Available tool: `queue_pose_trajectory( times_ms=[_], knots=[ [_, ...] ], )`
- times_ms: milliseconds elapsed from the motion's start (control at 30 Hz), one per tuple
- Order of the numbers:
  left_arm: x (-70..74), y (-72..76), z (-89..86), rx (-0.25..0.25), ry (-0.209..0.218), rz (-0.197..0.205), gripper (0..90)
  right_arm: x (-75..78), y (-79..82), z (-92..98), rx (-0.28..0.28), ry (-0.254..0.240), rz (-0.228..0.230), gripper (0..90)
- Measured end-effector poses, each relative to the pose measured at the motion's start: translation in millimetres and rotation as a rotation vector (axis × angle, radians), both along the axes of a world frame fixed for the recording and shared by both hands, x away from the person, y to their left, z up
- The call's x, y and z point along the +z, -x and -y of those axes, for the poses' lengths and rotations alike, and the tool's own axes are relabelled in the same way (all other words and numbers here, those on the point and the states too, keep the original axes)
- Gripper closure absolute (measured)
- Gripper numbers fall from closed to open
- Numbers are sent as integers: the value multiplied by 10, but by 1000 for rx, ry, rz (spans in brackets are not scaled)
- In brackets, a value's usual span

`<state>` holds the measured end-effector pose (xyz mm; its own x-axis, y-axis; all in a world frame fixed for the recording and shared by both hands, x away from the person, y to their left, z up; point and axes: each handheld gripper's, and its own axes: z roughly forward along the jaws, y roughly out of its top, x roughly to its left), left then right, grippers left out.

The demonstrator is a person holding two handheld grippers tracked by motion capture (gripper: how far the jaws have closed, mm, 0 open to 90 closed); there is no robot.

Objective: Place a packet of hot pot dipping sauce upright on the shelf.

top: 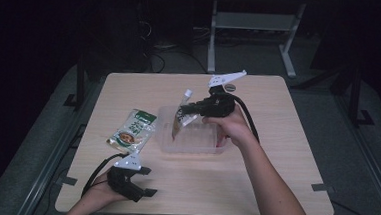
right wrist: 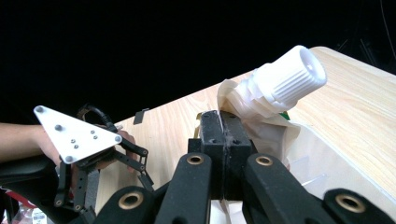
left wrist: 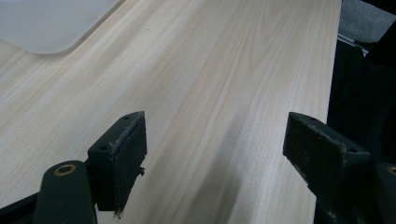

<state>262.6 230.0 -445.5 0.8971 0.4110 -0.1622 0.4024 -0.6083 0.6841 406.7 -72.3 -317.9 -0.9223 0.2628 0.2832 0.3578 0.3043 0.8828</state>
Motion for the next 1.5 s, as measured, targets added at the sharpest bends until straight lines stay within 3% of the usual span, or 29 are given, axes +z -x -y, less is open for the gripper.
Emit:
queue_pose_trajectory(
  times_ms=[467,1167,1500],
  knots=[
    [-19,6,0,-5,-13,-6,214,-239,-141,-197,-43,66,-28,896],
    [-28,8,7,-12,-26,-10,214,-495,-236,-270,-69,72,-76,892],
    [-33,9,9,-15,-31,-15,214,-550,-241,-343,-75,101,-68,879]
  ],
)
